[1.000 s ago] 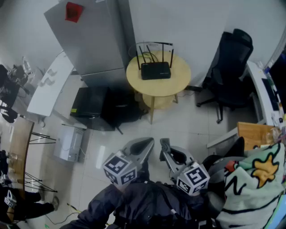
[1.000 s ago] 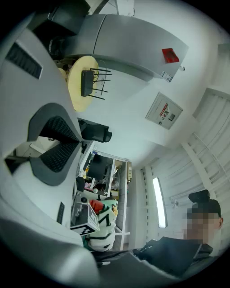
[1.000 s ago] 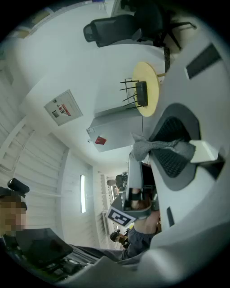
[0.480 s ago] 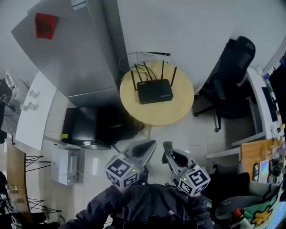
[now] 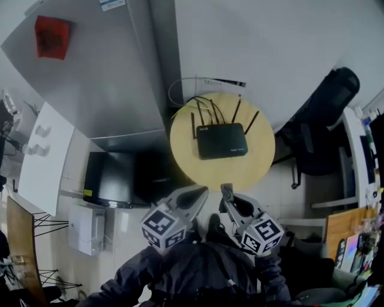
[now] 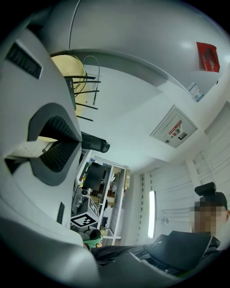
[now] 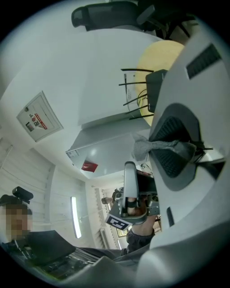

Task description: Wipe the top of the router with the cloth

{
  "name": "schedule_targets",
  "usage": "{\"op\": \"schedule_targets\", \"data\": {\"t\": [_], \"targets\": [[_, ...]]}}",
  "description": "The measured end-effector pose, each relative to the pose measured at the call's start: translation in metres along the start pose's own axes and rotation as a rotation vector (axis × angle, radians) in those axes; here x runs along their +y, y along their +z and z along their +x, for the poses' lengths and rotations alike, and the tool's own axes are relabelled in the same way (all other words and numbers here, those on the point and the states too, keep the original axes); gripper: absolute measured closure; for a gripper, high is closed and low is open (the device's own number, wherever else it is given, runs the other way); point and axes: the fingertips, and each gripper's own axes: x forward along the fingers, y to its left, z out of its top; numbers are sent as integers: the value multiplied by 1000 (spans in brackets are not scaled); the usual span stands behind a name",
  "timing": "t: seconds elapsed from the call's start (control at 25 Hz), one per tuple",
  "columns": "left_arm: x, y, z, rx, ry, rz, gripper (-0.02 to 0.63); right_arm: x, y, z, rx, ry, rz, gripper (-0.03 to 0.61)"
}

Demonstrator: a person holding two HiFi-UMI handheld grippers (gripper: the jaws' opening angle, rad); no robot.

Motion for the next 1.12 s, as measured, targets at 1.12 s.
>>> {"op": "schedule_targets", "data": {"t": [1.12], "targets": [[111,14,47,-47,329,-128,621,-145,-176,262,596,111,367,509]]}}
